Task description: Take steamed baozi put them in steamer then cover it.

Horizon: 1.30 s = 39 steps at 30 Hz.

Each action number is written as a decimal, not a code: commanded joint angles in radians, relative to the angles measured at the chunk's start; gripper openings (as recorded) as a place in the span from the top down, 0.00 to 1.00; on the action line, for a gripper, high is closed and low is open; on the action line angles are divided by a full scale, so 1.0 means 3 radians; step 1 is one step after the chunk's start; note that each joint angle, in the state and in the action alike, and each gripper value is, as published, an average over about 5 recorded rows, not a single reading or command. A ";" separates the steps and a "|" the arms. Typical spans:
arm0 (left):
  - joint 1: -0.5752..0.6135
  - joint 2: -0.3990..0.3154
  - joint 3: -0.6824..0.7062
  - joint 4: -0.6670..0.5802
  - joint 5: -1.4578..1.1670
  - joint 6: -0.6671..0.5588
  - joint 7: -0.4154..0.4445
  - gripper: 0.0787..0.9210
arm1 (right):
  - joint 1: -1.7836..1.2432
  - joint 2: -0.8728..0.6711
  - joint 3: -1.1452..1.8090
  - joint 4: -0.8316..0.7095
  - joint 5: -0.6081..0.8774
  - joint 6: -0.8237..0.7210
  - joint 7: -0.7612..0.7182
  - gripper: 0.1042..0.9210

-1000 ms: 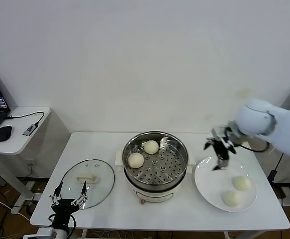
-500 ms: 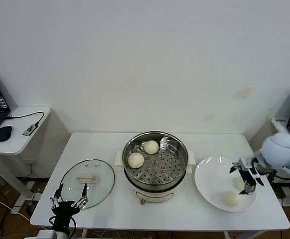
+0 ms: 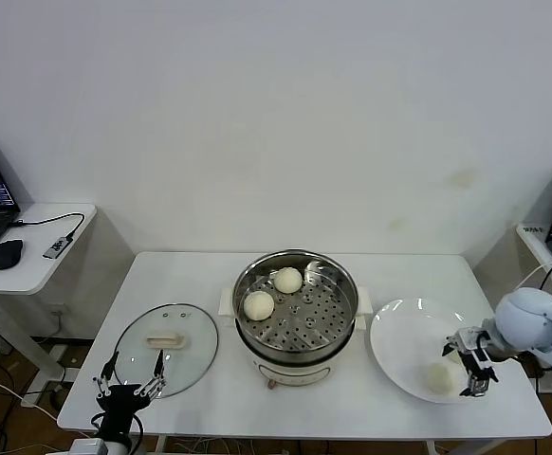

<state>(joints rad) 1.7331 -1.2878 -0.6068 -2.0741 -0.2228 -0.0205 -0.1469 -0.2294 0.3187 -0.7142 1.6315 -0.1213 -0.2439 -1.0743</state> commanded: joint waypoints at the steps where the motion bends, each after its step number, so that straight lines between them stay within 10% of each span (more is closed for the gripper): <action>1: -0.0003 0.0000 -0.0001 0.0001 -0.0001 0.0000 -0.0001 0.12 | -0.0385 0.0104 0.0292 -0.0103 -0.0077 0.0007 0.0039 0.12; 39: -0.0036 -0.0003 0.0015 -0.0016 0.0000 0.0004 -0.0005 0.12 | 0.0179 0.0109 0.0129 -0.0106 0.0100 -0.0092 -0.0028 0.41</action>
<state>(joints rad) 1.7250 -1.2914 -0.6035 -2.0771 -0.2224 -0.0205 -0.1488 -0.3013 0.3767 -0.6290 1.5768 -0.1412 -0.2724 -1.0707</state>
